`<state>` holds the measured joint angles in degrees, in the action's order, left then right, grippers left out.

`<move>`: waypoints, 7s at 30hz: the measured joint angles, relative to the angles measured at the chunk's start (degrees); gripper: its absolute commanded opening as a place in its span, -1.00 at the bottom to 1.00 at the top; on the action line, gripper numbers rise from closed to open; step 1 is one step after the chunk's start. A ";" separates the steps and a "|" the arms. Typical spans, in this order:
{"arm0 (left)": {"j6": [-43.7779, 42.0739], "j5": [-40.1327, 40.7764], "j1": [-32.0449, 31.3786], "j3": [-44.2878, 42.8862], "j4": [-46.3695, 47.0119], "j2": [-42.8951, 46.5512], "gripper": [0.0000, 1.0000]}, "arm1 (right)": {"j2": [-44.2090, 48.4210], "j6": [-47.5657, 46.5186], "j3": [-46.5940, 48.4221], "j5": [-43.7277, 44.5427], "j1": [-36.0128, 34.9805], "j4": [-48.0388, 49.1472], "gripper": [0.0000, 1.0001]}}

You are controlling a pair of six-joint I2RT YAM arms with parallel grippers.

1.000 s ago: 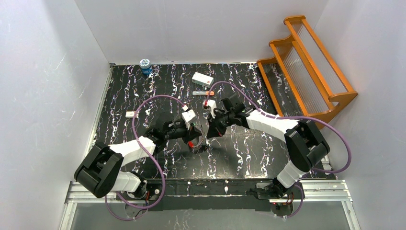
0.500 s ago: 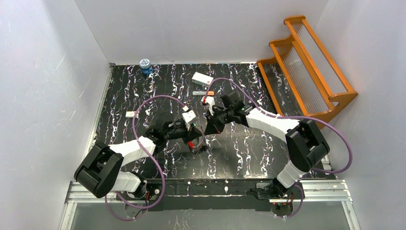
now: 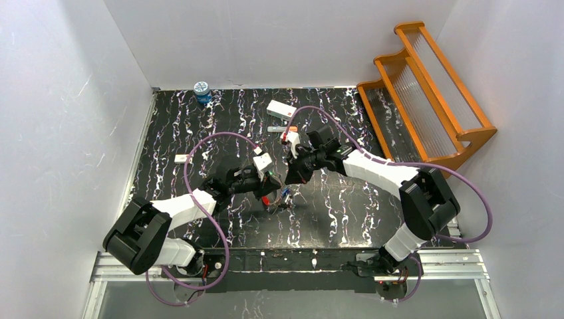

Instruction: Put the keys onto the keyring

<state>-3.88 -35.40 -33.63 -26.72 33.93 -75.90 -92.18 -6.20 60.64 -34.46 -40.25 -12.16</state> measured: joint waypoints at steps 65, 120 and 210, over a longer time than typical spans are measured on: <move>-4.46 20.20 0.00 4.61 -12.13 16.87 -1.00 | -10.51 12.17 4.35 44.48 -11.52 -4.33 -0.97; -0.52 15.91 0.00 4.61 -5.25 11.37 -1.00 | -4.68 10.67 5.09 0.35 -3.58 8.02 -0.97; -12.87 2.03 0.00 12.02 2.08 19.45 -1.00 | 8.50 -5.88 -27.28 -8.81 -3.87 58.75 0.00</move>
<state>-16.75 -33.36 -33.63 -14.70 36.01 -56.45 -83.68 -12.08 33.36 -43.27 -44.12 46.59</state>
